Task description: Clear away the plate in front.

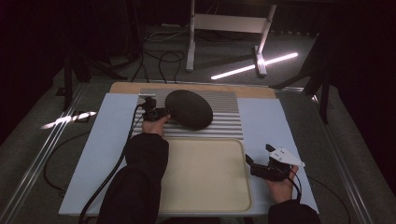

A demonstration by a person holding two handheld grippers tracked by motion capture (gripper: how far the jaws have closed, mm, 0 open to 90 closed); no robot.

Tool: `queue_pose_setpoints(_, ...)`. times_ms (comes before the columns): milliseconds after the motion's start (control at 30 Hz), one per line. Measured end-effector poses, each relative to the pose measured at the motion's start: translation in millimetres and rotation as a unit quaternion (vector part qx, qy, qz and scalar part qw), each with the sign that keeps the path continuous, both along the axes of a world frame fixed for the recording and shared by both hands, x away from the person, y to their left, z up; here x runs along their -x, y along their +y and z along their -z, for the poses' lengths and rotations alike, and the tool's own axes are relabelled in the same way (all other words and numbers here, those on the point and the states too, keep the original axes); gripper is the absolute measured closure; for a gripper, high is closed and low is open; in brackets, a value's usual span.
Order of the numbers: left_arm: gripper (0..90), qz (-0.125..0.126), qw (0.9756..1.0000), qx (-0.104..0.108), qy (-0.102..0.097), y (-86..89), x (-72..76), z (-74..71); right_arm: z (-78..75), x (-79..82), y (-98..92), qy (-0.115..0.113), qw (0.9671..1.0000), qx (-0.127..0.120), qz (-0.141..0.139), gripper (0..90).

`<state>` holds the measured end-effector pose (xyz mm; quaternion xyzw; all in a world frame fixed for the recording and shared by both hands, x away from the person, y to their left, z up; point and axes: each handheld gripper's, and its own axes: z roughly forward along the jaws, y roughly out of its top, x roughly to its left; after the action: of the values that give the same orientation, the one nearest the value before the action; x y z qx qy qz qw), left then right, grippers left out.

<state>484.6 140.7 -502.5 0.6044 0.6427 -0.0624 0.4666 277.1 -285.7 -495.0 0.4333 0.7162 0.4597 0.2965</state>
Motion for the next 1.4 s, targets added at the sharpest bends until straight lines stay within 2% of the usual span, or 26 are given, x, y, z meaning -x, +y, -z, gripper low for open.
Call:
queue_pose_setpoints(33,74.1,0.000,1.0000,0.000,0.000,0.0,0.0,0.0,-0.1,0.1,0.0,0.001,1.0000,-0.001,0.001,8.7)
queue_pose_setpoints(67,75.7,-0.007,0.9999,-0.007,0.013,-0.4,0.2,-0.2,0.0,0.0,0.0,0.001,1.0000,-0.001,0.001,8.7)
queue_pose_setpoints(100,77.1,-0.007,0.9999,-0.007,0.013,-0.4,0.2,-0.2,0.0,0.0,0.0,0.001,1.0000,-0.001,0.001,8.7)
queue_pose_setpoints(133,78.2,-0.015,0.9996,0.004,0.024,0.4,0.4,0.3,0.0,0.0,-0.1,0.001,1.0000,0.000,0.000,8.7)
queue_pose_setpoints(233,81.4,-0.018,0.9995,0.008,0.024,0.0,0.4,-1.2,0.1,-0.1,0.0,0.001,1.0000,0.001,0.000,8.7)
queue_pose_setpoints(333,84.6,-0.026,0.9991,0.022,0.024,-2.0,0.6,-5.5,0.3,-0.4,-0.1,0.001,1.0000,0.002,0.000,8.7)
queue_pose_setpoints(367,85.1,-0.031,0.9988,0.019,0.032,-4.8,0.1,-7.6,0.3,-0.4,-0.1,0.001,1.0000,0.003,0.000,8.7)
queue_pose_setpoints(433,85.4,-0.043,0.9977,0.031,0.041,-5.4,0.1,-7.0,0.2,-0.2,-0.2,0.001,1.0000,0.002,0.000,8.7)
queue_pose_setpoints(700,86.3,-0.064,0.9955,0.045,0.053,-6.3,0.3,-6.6,0.3,0.1,-1.2,0.002,1.0000,0.002,0.002,8.7)
queue_pose_setpoints(800,86.3,-0.075,0.9932,0.060,0.066,-5.2,0.4,-3.7,0.3,0.2,-1.6,0.002,1.0000,0.002,0.002,8.7)
queue_pose_setpoints(1000,86.3,-0.077,0.9915,0.074,0.075,-5.6,1.6,0.0,0.9,0.3,-0.6,0.001,0.9999,0.011,0.002,8.7)
queue_pose_setpoints(1400,86.3,-0.064,0.9920,0.075,0.079,-8.7,5.6,-2.5,0.9,0.4,-1.7,0.002,1.0000,0.008,0.003,8.7)
